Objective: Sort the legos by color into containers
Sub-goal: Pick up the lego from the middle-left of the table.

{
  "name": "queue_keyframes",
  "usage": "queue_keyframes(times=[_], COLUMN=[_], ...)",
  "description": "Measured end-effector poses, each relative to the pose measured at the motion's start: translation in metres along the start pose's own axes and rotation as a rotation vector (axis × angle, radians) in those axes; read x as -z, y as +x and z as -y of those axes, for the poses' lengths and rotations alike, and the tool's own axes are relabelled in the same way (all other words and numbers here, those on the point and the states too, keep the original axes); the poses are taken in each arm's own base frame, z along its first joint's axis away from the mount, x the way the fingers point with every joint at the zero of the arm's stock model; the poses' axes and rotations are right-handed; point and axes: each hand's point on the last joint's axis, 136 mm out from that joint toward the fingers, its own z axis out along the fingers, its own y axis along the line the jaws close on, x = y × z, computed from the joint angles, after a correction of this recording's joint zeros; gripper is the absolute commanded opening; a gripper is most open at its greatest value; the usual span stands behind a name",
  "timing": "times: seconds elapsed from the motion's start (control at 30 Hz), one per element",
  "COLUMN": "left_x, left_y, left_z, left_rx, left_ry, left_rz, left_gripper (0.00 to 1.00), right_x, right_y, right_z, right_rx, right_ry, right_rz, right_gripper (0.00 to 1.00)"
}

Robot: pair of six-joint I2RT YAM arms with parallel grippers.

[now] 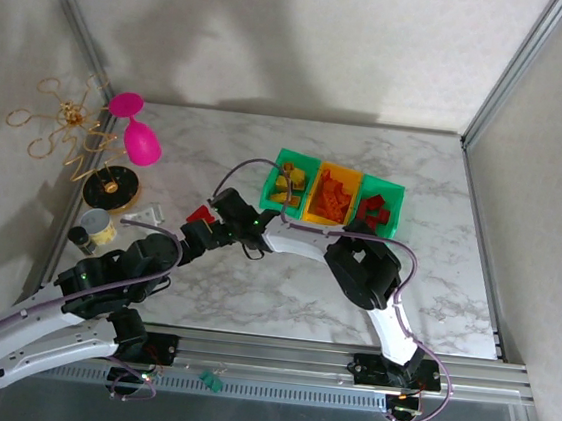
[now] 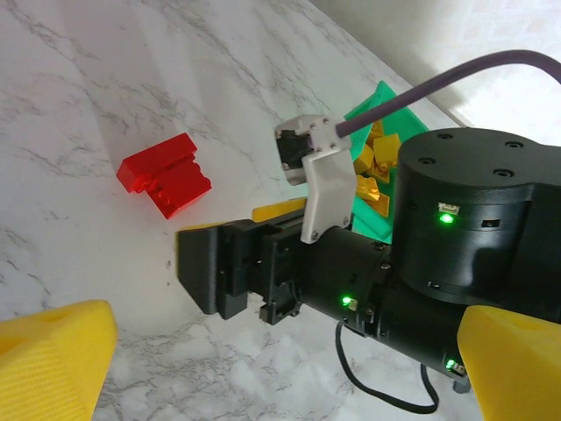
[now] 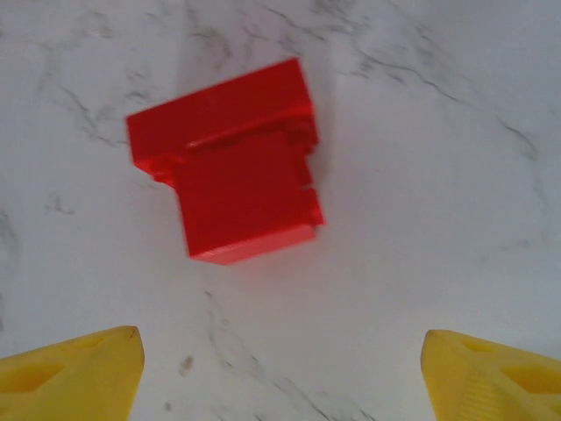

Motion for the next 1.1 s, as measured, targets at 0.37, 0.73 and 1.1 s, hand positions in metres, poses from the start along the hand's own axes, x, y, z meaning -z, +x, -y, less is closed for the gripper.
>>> queue_keyframes(times=[0.37,0.73,1.1], left_x=[0.005,0.005,0.005], left_y=[-0.007,-0.007,-0.007], left_z=[-0.002,-0.003,-0.003], left_rx=[0.014,0.013,0.013], left_ry=[0.01,0.007,0.007], left_rz=[0.026,0.028,0.028], left_gripper=[1.0,1.0,1.0], right_x=[-0.034,-0.048,-0.046], right_y=[-0.007,-0.02,-0.019], right_z=[-0.008,-0.006,-0.005], right_rx=[0.083,0.118,0.126], right_ry=[-0.007,0.023,0.023], right_rz=[0.007,0.029,0.028], right_gripper=[0.73,0.58,0.38])
